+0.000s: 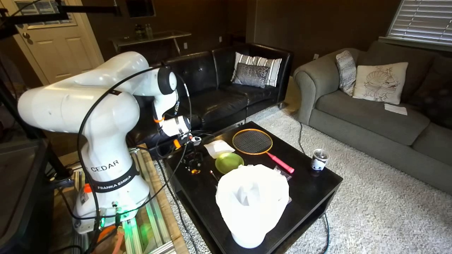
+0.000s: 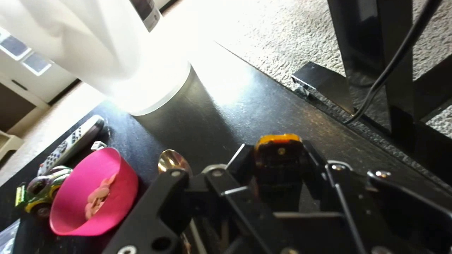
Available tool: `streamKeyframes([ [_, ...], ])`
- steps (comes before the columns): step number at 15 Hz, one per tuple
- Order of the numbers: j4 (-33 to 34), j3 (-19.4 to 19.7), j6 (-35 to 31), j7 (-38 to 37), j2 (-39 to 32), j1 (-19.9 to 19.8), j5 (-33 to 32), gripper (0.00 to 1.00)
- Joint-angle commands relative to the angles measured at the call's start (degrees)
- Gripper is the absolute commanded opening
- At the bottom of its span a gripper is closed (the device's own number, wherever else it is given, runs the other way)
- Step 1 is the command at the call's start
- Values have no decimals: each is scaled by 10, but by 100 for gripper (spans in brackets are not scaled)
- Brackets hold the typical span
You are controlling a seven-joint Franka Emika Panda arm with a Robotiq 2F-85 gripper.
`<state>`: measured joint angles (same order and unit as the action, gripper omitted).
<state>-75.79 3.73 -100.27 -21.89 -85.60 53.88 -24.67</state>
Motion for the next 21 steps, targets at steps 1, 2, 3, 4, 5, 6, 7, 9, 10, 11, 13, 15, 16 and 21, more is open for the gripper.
streamKeyframes([
  [1,5,12,19,6,0,19,-37,13],
  [2,3,12,17,7,1,19,-43,13],
  [3,3,14,16,6,1,20,-47,13],
  [4,4,14,16,7,1,19,-50,13],
  [5,4,18,13,5,1,17,-53,13],
  [6,5,25,13,0,1,17,-59,13],
  [7,5,31,13,-2,1,16,-65,13],
  [9,4,37,22,5,2,16,-76,13],
  [10,5,39,25,6,2,15,-80,13],
  [11,6,40,27,8,2,14,-84,13],
  [13,7,38,34,20,2,10,-92,13],
  [15,11,29,41,49,2,1,-96,13],
  [16,14,20,52,81,2,-9,-92,13],
  [21,30,-12,145,212,3,-37,-88,13],
])
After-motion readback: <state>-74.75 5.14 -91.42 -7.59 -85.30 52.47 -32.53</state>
